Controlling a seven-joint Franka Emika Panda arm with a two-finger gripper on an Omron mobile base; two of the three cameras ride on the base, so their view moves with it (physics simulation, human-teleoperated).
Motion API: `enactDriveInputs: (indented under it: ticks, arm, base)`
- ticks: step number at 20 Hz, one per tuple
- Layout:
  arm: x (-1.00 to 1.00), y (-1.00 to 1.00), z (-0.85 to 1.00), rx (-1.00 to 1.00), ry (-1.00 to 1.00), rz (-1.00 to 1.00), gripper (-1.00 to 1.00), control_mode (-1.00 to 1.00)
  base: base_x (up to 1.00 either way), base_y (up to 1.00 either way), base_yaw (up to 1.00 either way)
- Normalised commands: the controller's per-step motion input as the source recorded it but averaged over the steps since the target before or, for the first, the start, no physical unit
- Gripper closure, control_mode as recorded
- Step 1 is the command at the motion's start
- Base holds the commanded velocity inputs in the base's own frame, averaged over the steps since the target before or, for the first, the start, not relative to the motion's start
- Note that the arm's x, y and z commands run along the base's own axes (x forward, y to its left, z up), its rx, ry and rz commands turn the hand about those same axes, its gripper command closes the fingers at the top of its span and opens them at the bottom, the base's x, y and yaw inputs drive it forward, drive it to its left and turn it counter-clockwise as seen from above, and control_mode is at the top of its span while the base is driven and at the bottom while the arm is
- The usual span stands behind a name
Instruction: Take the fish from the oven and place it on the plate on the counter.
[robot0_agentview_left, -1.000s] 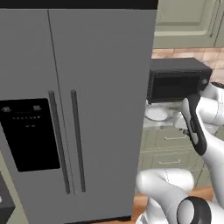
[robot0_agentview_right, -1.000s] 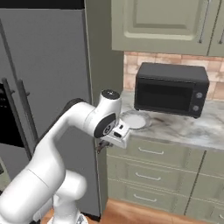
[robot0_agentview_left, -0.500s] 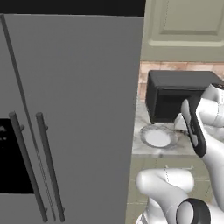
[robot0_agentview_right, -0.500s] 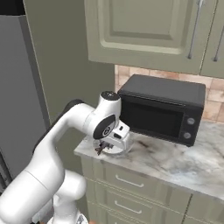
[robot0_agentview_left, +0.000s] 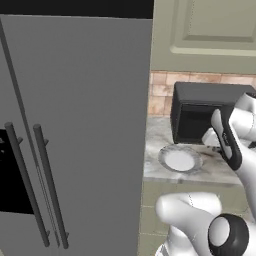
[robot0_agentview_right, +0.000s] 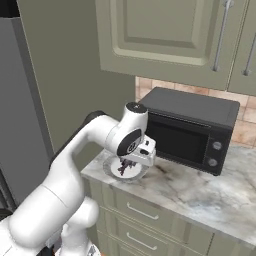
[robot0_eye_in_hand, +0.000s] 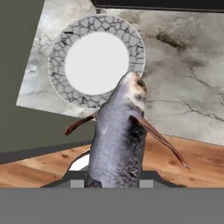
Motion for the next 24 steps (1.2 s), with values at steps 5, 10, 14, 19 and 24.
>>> enactDriveInputs:
  ticks: [5, 10, 14, 19, 24]
  arm:
    - [0.64, -0.14, -0.05, 0.00, 0.04, 0.24, 1.00, -1.00]
    - [0.17, 0.06, -0.29, -0.02, 0.00, 0.13, 1.00, -1.00]
    - [0.46, 0.64, -0.79, -0.02, 0.00, -0.01, 1.00, -1.00]
    - [0.48, 0.79, -0.55, 0.00, -0.07, -0.13, 1.00, -1.00]
    - [0.57, 0.17, -0.26, -0.01, 0.00, -0.29, 1.00, -1.00]
  base:
    - [0.00, 0.00, 0.00]
    - [0.00, 0.00, 0.00]
    - [0.00, 0.00, 0.00]
    - [0.00, 0.00, 0.00]
    - [0.00, 0.00, 0.00]
